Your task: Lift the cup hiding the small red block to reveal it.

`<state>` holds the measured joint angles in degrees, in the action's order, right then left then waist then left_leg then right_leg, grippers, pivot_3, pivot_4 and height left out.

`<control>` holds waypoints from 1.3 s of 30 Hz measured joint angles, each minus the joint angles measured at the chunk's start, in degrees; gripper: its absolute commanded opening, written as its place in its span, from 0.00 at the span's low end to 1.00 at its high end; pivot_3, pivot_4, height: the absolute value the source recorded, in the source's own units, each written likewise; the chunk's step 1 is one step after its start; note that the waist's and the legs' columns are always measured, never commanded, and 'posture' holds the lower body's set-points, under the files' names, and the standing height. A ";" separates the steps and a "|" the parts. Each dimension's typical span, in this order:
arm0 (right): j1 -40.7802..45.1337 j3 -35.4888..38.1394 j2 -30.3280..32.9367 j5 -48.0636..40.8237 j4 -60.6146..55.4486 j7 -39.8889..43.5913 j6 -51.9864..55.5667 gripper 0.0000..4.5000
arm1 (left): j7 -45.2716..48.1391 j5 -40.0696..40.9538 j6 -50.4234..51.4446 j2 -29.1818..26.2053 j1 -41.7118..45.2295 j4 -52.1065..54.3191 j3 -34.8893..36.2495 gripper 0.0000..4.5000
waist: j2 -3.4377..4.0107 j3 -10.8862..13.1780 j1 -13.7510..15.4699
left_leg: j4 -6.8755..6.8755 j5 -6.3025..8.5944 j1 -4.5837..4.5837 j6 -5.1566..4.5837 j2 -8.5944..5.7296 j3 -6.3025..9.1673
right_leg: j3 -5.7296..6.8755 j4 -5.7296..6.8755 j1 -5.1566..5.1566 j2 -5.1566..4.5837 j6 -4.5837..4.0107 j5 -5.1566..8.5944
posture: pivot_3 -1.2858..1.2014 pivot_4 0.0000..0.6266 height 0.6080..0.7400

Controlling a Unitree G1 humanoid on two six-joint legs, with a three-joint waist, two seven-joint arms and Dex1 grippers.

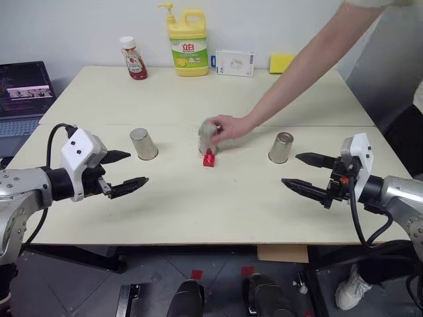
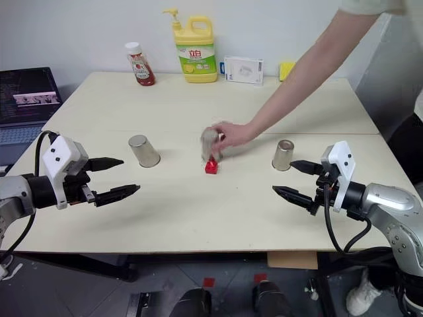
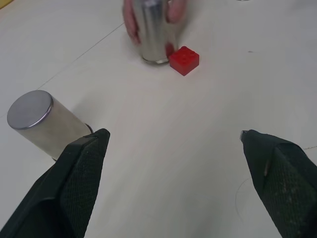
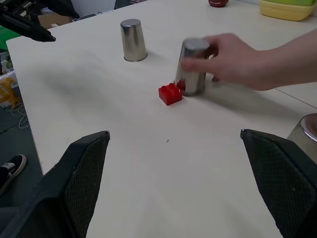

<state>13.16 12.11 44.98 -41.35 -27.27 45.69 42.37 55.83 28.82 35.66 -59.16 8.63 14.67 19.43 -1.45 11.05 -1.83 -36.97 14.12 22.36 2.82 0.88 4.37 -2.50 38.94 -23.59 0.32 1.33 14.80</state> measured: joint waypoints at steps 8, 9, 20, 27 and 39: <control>0.00 -0.39 0.00 0.95 0.00 0.04 -0.58 1.00 | 1.06 -0.83 -0.31 -0.17 -0.59 -0.76 0.00 1.00 | 0.00 0.00 -0.01 | 0.00 0.00 0.00 0.00 0.00 0.00 | 0.00 0.00 0.00 0.00 0.00 0.00 | 0.52 0.24 1.00; 0.00 -0.45 -0.01 1.06 0.00 0.05 -0.59 1.00 | 1.08 -0.90 -0.34 -0.16 -0.59 -0.86 -0.01 1.00 | 0.00 0.00 -0.01 | 0.00 0.00 0.00 0.00 0.00 0.00 | 0.00 0.00 0.00 0.00 0.00 0.00 | 0.52 0.24 1.00; 1.28 -1.82 -0.40 1.79 0.00 -0.41 -0.64 1.00 | 1.18 -1.22 -0.97 -0.17 -0.52 -1.08 -0.01 1.00 | 0.00 0.00 -0.01 | 0.00 0.00 0.00 0.00 0.00 0.00 | 0.00 0.00 0.00 0.00 0.00 0.00 | 0.52 0.24 1.00; 3.76 -3.45 -2.28 1.08 -0.60 -1.31 -0.34 1.00 | -1.89 -2.07 -0.83 1.58 2.27 -3.57 -0.49 1.00 | 0.00 0.00 -0.03 | 0.00 0.00 0.00 0.00 0.00 0.01 | 0.01 0.00 0.00 0.00 0.00 0.00 | 0.52 0.24 1.00; 12.27 -11.86 -6.78 -0.29 -1.15 -1.47 1.20 1.00 | -15.56 -12.06 -1.85 12.32 21.54 -26.67 -9.39 1.00 | -0.03 -0.02 0.15 | -0.04 0.00 0.11 0.00 -0.06 0.10 | 0.08 0.01 0.00 0.00 0.03 -0.03 | 0.52 0.24 1.00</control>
<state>25.44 0.26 38.20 -41.64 -28.42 44.22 43.57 40.27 16.76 33.81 -46.84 30.17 -11.99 10.04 -1.48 11.03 -1.68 -37.02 14.11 22.47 2.82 0.82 4.47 -2.42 38.95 -23.59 0.32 1.36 14.77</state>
